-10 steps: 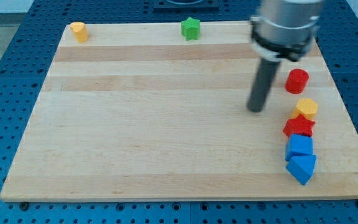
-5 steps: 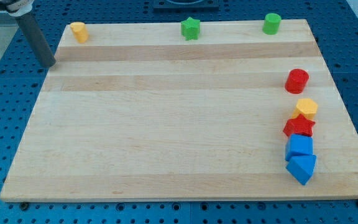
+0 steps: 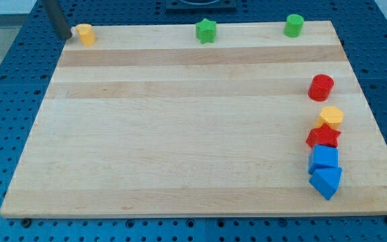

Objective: Slide the yellow heart diagonally to the bottom left of the green star

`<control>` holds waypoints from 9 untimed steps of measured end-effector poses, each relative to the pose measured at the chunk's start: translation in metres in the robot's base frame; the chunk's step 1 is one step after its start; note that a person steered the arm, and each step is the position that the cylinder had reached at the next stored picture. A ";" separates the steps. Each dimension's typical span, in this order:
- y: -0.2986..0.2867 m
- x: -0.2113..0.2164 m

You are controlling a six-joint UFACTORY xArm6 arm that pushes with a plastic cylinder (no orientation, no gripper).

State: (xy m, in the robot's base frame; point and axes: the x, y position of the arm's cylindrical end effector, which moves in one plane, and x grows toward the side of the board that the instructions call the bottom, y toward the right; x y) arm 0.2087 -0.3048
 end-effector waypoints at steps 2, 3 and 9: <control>0.037 -0.008; 0.088 0.008; 0.090 0.010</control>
State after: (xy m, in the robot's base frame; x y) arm 0.2183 -0.2150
